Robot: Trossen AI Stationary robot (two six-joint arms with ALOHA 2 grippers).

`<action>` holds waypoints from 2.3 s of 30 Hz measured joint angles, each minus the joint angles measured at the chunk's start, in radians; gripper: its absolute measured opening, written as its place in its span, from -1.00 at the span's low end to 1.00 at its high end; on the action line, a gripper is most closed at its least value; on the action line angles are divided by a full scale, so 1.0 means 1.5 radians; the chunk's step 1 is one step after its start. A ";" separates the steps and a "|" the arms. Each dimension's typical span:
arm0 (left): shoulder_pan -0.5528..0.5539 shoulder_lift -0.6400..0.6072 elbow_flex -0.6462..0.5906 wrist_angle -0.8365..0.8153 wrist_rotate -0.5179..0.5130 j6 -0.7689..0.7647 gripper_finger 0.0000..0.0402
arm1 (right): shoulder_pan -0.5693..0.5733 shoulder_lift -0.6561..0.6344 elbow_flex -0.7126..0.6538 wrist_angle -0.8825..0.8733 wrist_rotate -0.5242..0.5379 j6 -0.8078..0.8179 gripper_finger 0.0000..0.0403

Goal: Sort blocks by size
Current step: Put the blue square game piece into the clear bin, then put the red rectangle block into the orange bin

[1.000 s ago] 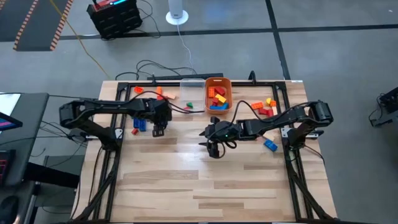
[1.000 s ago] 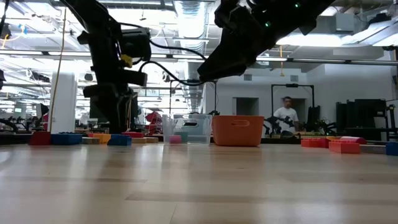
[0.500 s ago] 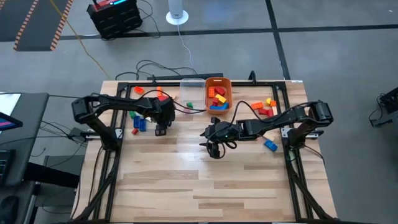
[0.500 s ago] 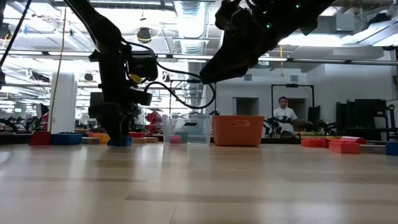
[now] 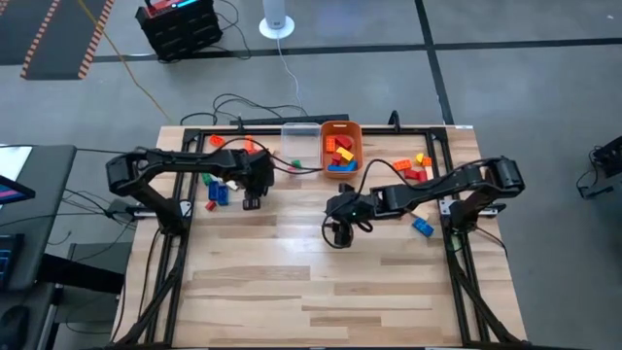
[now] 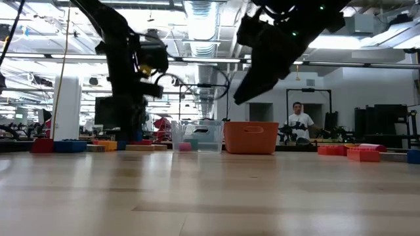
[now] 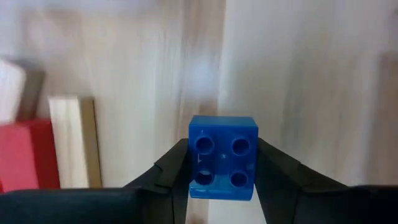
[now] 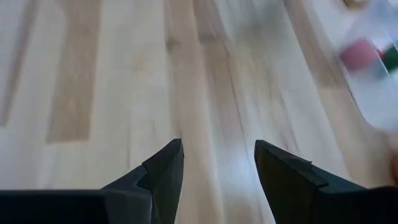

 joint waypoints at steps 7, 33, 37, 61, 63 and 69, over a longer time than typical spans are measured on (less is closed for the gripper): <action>-0.001 -0.024 0.064 0.097 0.125 -0.019 -0.35 | -0.001 -0.003 0.000 0.007 0.023 0.009 0.12; 0.146 -0.001 0.144 0.102 -0.024 0.051 0.20 | 0.007 0.001 -0.047 0.146 0.024 0.002 0.12; 0.226 0.000 0.131 0.063 0.019 0.057 0.17 | 0.007 0.001 -0.074 0.168 0.024 0.006 0.12; 0.292 0.077 0.103 0.065 0.072 0.163 0.11 | 0.012 0.001 -0.086 0.213 0.023 0.001 0.12; 0.297 0.077 0.102 0.066 0.111 0.169 0.11 | 0.012 0.001 -0.086 0.214 0.023 0.001 0.12; 0.312 0.077 0.087 0.085 0.145 0.188 0.11 | 0.018 0.001 -0.086 0.213 0.023 0.001 0.12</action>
